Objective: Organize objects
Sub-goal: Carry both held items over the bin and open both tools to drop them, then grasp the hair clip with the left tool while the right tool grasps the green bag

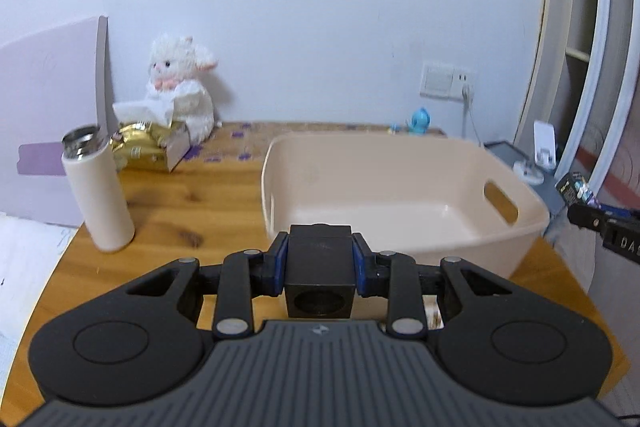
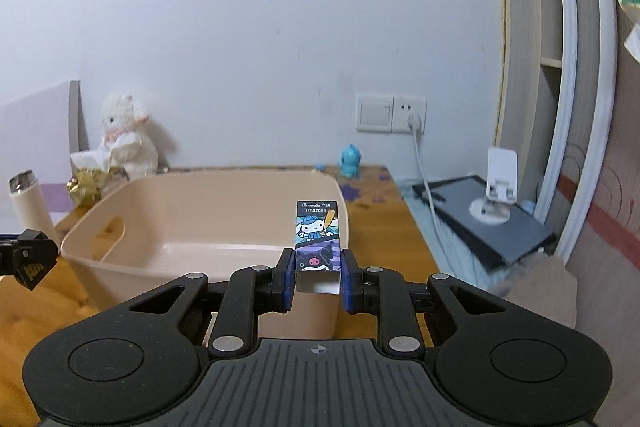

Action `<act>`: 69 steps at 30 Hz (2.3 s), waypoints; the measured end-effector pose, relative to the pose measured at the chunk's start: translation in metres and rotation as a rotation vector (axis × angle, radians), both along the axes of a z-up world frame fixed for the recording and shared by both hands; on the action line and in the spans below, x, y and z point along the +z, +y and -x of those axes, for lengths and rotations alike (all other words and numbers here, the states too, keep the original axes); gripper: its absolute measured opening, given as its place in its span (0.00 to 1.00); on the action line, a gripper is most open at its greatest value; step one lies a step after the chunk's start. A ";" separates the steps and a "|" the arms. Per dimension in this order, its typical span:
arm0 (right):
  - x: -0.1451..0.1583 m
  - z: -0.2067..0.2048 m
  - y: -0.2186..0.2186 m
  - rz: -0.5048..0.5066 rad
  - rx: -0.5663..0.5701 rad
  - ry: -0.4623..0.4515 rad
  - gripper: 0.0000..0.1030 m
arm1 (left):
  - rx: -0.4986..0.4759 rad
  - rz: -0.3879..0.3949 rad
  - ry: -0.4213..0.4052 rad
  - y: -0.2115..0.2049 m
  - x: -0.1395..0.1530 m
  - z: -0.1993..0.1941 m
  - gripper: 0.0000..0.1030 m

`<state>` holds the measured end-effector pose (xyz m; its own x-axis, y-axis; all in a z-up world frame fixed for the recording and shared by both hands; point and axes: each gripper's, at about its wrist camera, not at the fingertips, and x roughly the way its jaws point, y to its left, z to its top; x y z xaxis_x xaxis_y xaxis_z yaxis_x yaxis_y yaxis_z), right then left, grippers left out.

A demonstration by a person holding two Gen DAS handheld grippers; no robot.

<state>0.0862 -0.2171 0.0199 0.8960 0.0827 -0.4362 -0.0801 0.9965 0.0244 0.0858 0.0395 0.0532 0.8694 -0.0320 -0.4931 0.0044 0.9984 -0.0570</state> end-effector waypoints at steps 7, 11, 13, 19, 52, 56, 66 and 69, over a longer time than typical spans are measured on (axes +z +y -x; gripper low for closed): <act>0.010 -0.029 0.021 0.009 0.019 -0.024 0.20 | -0.008 -0.019 0.016 -0.012 0.002 -0.050 0.33; 0.004 -0.046 0.033 0.016 0.036 0.012 0.20 | -0.015 0.008 0.094 -0.016 -0.016 -0.080 0.33; -0.001 -0.053 0.038 0.026 0.045 0.031 0.20 | -0.010 -0.002 0.125 -0.020 -0.026 -0.093 0.33; -0.017 -0.071 0.050 0.046 0.072 0.107 0.20 | -0.019 -0.082 0.161 -0.030 -0.048 -0.108 0.33; -0.036 -0.002 0.012 0.019 0.057 0.175 0.77 | -0.016 -0.037 0.224 0.008 -0.062 -0.011 0.87; -0.058 -0.007 0.013 0.012 0.062 0.248 0.77 | -0.022 -0.017 0.275 0.009 -0.083 -0.014 0.87; -0.102 -0.023 0.020 -0.030 0.085 0.380 0.83 | -0.069 0.000 0.350 0.002 -0.115 -0.027 0.87; -0.105 -0.026 0.022 -0.048 0.095 0.387 0.85 | -0.083 0.002 0.361 -0.002 -0.120 -0.031 0.87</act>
<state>0.1118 -0.1952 -0.0846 0.6539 0.1856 -0.7334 -0.1471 0.9821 0.1174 0.1163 0.0374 -0.0667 0.6337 -0.0961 -0.7676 0.0644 0.9954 -0.0715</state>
